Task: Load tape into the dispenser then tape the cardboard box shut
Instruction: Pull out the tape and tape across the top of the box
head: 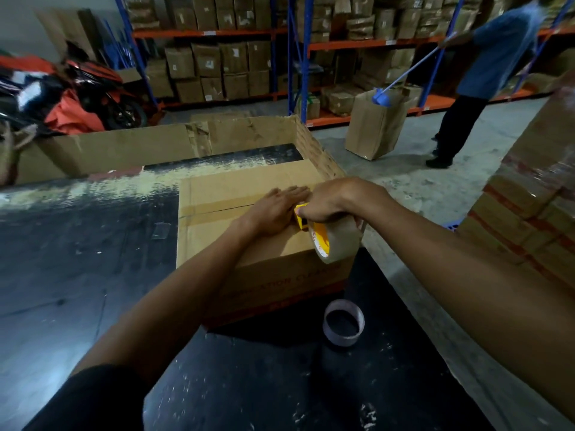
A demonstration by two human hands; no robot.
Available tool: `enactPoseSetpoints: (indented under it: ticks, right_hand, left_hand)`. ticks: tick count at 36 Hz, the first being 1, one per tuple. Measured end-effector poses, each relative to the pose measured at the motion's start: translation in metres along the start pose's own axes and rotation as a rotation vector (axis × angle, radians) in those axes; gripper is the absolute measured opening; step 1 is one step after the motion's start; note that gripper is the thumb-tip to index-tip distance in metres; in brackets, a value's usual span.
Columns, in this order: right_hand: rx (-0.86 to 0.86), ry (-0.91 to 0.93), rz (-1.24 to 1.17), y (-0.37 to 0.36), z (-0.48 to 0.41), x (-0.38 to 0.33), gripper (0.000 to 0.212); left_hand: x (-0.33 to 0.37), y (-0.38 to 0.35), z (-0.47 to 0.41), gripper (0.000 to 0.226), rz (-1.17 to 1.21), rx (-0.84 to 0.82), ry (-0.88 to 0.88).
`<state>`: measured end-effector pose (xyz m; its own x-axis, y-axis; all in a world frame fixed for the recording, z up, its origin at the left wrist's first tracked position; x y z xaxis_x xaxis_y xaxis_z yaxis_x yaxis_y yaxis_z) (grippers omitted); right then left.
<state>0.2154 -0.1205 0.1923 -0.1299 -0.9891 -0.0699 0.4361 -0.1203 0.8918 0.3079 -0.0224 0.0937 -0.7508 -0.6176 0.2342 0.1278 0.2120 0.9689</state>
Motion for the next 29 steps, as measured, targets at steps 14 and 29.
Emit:
enactPoseSetpoints:
  ticks: [14, 29]
  right_hand:
    - [0.018, 0.04, -0.069, 0.008, -0.013, 0.008, 0.068]
    - [0.007, 0.035, -0.087, 0.0, 0.005, 0.016, 0.07]
  left_hand:
    - [0.004, 0.003, 0.002, 0.057, -0.038, -0.082, 0.081]
    - [0.007, -0.002, -0.001, 0.069, -0.144, -0.264, 0.136]
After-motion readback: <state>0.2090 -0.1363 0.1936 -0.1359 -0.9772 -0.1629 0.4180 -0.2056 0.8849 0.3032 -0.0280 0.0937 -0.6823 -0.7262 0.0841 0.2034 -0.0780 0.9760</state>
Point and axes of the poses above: each hand's wrist, its own z-axis away from the middle knuckle, its own y-axis out of the back of the hand, x = y × z, the point moved 5 cm from there along -z, towards the middle knuckle, and after that the axes turned 1 degree about y, right-handed, at the moved point
